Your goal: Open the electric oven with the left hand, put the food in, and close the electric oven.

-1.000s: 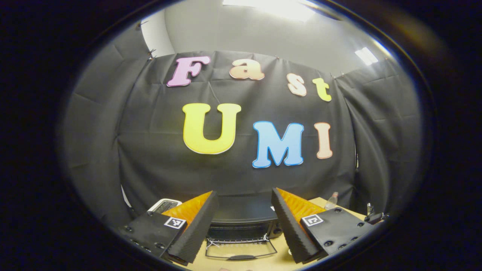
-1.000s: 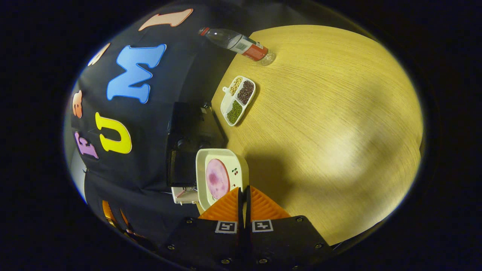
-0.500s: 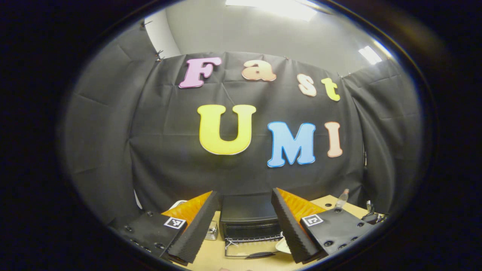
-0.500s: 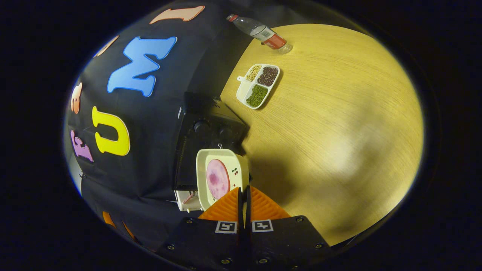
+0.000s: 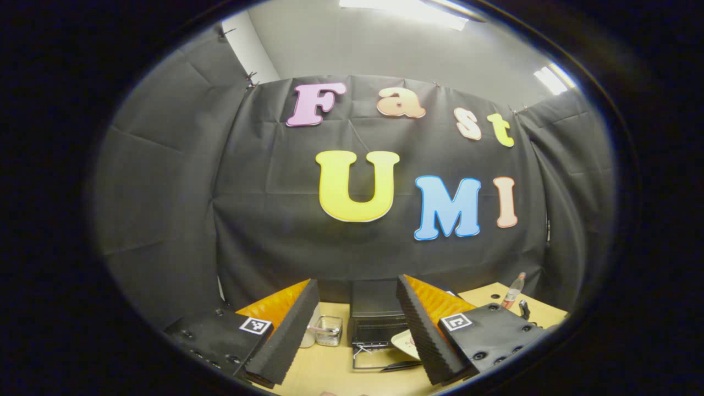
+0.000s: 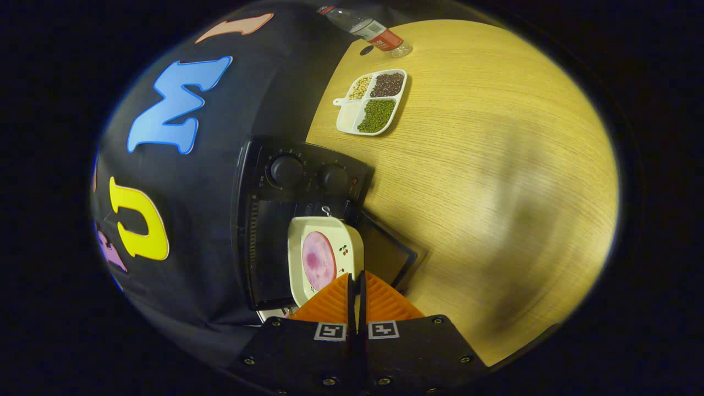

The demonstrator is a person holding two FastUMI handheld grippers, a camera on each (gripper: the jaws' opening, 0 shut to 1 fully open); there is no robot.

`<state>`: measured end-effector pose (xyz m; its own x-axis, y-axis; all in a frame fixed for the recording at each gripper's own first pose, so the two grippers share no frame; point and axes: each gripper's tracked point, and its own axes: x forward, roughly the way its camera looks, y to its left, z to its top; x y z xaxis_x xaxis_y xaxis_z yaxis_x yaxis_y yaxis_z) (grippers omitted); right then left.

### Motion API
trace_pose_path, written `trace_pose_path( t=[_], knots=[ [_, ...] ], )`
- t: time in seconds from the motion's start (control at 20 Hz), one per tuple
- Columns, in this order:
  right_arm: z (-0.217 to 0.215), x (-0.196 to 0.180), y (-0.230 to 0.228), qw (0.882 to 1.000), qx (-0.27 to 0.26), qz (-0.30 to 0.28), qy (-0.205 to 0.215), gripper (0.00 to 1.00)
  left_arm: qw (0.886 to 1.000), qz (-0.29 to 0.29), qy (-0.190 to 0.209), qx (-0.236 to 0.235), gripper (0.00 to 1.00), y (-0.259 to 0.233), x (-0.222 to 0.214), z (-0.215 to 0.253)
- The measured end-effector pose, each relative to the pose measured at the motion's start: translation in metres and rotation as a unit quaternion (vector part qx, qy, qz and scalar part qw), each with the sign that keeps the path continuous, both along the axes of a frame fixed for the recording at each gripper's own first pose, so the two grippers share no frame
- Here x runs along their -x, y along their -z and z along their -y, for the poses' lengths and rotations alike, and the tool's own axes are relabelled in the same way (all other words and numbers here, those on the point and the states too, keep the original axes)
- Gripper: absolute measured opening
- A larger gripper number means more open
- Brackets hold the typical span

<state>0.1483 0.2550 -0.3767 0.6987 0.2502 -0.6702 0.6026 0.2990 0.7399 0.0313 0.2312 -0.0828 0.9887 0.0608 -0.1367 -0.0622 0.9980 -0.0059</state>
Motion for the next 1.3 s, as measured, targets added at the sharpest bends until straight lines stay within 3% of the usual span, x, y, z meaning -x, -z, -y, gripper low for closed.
trace_pose_path(
  t=[0.1, 0.15, 0.2, 0.3, 0.35, 0.4, 0.45, 0.75, 0.8, 1.15, 1.25, 1.3],
  knots=[
    [-0.008, -0.020, 0.005, 1.000, -0.004, -0.006, 0.030, 0.00, 1.000, -0.004, -0.007, -0.005, 0.96, 0.002, 0.002, -0.007],
    [-0.011, -0.030, 0.008, 0.999, -0.007, -0.010, 0.040, 0.00, 1.000, -0.005, -0.010, -0.007, 0.92, 0.001, 0.003, -0.011],
    [-0.016, -0.038, 0.008, 0.999, -0.009, -0.012, 0.050, 0.00, 1.000, -0.006, -0.014, -0.009, 1.00, 0.002, 0.004, -0.015],
    [-0.024, -0.057, 0.012, 0.997, -0.012, -0.017, 0.071, 0.00, 1.000, -0.009, -0.022, -0.012, 0.96, 0.004, 0.005, -0.023],
    [-0.031, -0.061, 0.010, 0.996, -0.014, -0.019, 0.083, 0.00, 0.999, -0.012, -0.026, -0.014, 1.00, 0.004, 0.005, -0.027],
    [-0.035, -0.066, 0.010, 0.995, -0.014, -0.022, 0.094, 0.00, 0.999, -0.014, -0.030, -0.015, 0.92, 0.005, 0.005, -0.031],
    [-0.040, -0.070, 0.011, 0.994, -0.014, -0.025, 0.105, 0.00, 0.999, -0.016, -0.035, -0.016, 1.00, 0.006, 0.005, -0.035],
    [-0.068, -0.112, 0.014, 0.989, -0.022, -0.014, 0.145, 0.01, 0.997, -0.032, -0.069, -0.022, 1.00, 0.015, 0.012, -0.061],
    [-0.073, -0.115, 0.014, 0.988, -0.027, -0.013, 0.149, 0.01, 0.997, -0.036, -0.072, -0.021, 0.96, 0.019, 0.013, -0.063],
    [-0.081, -0.129, 0.011, 0.989, -0.033, 0.008, 0.147, 0.05, 0.996, -0.042, -0.078, -0.023, 0.96, 0.024, 0.009, -0.060],
    [-0.080, -0.124, 0.008, 0.990, -0.034, 0.016, 0.133, 0.10, 0.996, -0.040, -0.071, -0.021, 0.96, 0.024, 0.005, -0.049],
    [-0.082, -0.121, 0.008, 0.992, -0.036, 0.017, 0.118, 0.22, 0.997, -0.038, -0.067, -0.021, 1.00, 0.024, 0.001, -0.043]
  ],
)
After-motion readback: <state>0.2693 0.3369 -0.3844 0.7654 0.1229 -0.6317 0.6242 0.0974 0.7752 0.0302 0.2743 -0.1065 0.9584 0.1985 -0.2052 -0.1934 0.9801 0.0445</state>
